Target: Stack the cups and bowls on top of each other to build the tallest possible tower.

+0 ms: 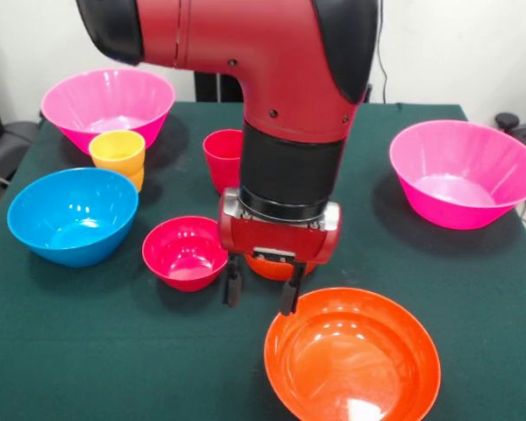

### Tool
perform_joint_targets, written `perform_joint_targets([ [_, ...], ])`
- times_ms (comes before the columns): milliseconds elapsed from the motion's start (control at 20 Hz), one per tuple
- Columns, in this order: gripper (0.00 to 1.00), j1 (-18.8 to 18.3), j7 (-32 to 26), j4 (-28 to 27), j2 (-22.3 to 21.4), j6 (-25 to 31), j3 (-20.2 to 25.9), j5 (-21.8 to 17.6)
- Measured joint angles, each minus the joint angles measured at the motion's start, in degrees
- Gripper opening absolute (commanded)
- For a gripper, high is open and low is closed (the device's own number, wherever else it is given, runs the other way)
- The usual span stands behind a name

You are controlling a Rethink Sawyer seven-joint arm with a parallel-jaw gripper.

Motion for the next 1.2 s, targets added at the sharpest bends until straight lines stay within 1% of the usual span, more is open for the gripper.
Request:
perform_joint_targets([
  [250, 1.00, -1.99, 0.00, -0.02, 0.71, -0.19, 1.11, 1.53],
  [550, 1.00, -3.80, 0.00, -0.03, 3.60, -1.03, 1.20, 1.76],
  [850, 1.00, -4.61, 0.00, 0.14, 6.23, -1.03, 1.39, 2.07],
  [1000, 1.00, -4.67, 0.00, 0.62, 6.54, -1.00, 1.53, 2.69],
  [1050, 1.00, -4.66, 0.00, 1.44, 6.27, -0.48, 1.58, 3.50],
  [1200, 1.00, -4.66, 0.00, 2.17, 5.71, 0.62, 1.62, 4.33],
])
